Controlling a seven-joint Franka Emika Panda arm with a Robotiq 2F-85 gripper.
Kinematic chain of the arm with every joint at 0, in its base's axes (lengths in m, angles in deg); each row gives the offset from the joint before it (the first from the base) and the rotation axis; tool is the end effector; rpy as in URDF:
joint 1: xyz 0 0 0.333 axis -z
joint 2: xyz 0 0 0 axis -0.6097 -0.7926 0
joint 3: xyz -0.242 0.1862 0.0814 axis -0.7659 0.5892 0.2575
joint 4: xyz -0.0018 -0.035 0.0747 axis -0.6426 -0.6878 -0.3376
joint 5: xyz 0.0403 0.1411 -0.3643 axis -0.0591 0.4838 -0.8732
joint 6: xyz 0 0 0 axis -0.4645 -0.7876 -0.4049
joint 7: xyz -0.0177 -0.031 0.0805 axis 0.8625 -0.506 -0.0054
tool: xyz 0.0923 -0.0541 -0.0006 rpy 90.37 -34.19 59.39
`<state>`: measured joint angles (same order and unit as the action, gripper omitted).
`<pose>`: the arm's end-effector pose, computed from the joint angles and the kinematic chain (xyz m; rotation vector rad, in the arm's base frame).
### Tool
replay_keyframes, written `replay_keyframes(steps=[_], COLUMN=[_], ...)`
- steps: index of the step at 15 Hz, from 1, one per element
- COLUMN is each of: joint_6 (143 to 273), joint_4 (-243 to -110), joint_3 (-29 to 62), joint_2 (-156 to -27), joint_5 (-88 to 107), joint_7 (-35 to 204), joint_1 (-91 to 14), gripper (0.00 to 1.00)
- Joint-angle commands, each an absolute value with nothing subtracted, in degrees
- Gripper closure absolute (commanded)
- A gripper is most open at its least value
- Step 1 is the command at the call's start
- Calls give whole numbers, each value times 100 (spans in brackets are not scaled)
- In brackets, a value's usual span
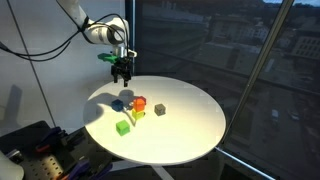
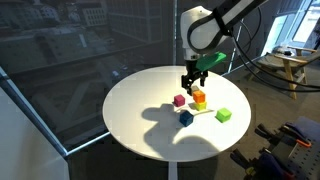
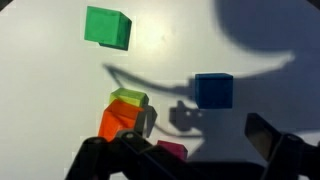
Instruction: Place the blue block on the table
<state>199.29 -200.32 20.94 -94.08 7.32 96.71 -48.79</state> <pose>0.5680 0.1145 0.2700 3.0324 -0.0537 -0.2112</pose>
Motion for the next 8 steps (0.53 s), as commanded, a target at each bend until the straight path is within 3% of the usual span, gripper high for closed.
replay_keyframes(steps=[1, 8], joint_6=[20119, 20418], joint_4=[-20456, -20976], joint_3=[2185, 2310], joint_2=[-8891, -8258], joint_5=[790, 1237], joint_7=[9751, 9498], joint_1=[-4780, -4603], gripper=[0, 0])
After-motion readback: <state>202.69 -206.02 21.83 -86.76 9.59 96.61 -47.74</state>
